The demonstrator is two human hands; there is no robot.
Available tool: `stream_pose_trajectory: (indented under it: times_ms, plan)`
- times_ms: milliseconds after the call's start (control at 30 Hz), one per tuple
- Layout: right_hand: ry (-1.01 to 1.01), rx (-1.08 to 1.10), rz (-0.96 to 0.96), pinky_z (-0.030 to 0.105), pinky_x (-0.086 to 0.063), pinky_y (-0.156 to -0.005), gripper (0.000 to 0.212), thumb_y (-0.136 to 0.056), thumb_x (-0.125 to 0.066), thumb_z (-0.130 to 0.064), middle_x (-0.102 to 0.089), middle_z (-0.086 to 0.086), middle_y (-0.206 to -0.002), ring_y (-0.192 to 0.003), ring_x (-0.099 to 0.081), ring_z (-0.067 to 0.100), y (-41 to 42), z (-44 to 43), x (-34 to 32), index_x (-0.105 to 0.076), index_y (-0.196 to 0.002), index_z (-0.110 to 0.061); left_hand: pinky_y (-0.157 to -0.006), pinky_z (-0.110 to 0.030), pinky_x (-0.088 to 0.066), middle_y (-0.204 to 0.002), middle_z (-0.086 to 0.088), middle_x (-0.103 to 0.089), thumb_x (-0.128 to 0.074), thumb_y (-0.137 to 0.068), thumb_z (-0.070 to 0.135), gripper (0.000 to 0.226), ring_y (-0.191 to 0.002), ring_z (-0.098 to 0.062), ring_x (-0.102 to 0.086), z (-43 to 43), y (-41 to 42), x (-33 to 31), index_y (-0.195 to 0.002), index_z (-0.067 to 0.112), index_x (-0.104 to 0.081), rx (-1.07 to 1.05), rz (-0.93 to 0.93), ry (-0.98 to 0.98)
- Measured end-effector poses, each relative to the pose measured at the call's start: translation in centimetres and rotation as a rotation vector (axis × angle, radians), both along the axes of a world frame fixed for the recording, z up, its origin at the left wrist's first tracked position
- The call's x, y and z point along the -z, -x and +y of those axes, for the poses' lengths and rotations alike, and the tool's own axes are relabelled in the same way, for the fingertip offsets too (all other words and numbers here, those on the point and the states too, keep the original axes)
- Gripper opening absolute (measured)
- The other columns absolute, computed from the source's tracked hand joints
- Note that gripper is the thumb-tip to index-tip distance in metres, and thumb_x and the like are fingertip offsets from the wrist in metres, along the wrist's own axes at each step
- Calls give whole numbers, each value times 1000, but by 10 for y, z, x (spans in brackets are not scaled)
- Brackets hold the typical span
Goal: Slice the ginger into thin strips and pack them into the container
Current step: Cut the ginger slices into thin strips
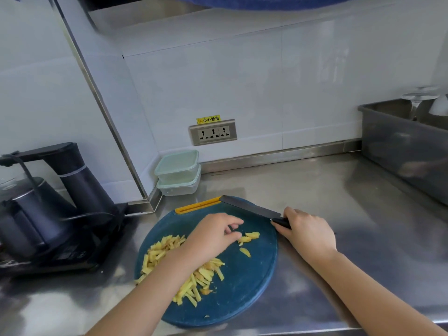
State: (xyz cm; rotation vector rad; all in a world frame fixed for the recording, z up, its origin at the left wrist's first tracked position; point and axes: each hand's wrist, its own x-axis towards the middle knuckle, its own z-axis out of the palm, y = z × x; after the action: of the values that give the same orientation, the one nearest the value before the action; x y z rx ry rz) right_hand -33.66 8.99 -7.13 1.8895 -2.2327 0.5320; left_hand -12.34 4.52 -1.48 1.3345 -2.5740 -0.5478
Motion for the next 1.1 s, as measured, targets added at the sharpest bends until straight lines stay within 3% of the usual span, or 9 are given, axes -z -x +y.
stream_pose_trajectory:
  times_ms: [100,200,333,500,700,800,900,1100]
  plan:
    - [-6,11,12,30,-34,-58,41,-95,-36,-60,-63,-4,-93,-82,-63,22,1,1,1,-48,-95,-21,-80,-21,-50,-97,13,-63,-67,-87,33,31,-84,-2,-60,-5,14,7,-116,24,-66,-49,32,-16]
    - [-21,3,15,30,-33,-59,38,-96,-34,-59,-62,-4,-95,-85,-62,21,1,0,0,-41,-91,-22,-72,-21,-51,-78,14,-63,-73,-81,35,15,-71,0,-59,-7,18,11,-90,25,-68,-64,-2,-45]
    - [-34,-9,-1,30,-33,-59,38,-96,-35,-58,-62,-3,-94,-84,-62,22,2,-1,0,-37,-89,-21,-66,-18,-47,-73,12,-64,-74,-79,36,15,-66,1,-57,-10,13,12,-75,27,-64,-49,-63,-58]
    - [-16,-11,-9,30,-32,-57,39,-96,-36,-58,-61,-3,-91,-78,-60,21,2,-1,0,-37,-88,-20,-61,-14,-41,-72,10,-66,-75,-78,37,14,-67,1,-58,-12,12,12,-73,27,-67,-120,57,-68]
    - [-1,-23,-11,28,-19,-45,39,-95,-40,-56,-62,-1,-88,-75,-60,24,1,-1,-1,-38,-87,-18,-52,-10,-44,-70,8,-69,-73,-81,34,17,-64,-5,-64,-9,40,22,-75,18,-70,-226,223,-55]
    - [-10,-17,-21,29,-22,-47,40,-96,-40,-56,-62,0,-89,-74,-58,25,2,0,-2,-39,-87,-17,-58,-20,-50,-70,8,-68,-72,-81,36,18,-63,-6,-62,-8,46,28,-77,19,-69,-261,211,-39]
    - [-16,-13,-24,30,-31,-56,39,-96,-38,-57,-63,-1,-91,-81,-62,23,2,-1,-1,-38,-89,-18,-58,-19,-46,-73,10,-67,-72,-80,39,17,-65,-2,-59,-6,46,30,-80,23,-69,-254,217,-31]
    - [-4,-11,-34,29,-32,-59,38,-96,-38,-57,-64,-2,-93,-84,-63,23,2,0,-1,-38,-90,-19,-69,-20,-49,-82,8,-65,-71,-84,24,9,-73,-5,-59,-4,37,23,-92,26,-73,-63,110,-49]
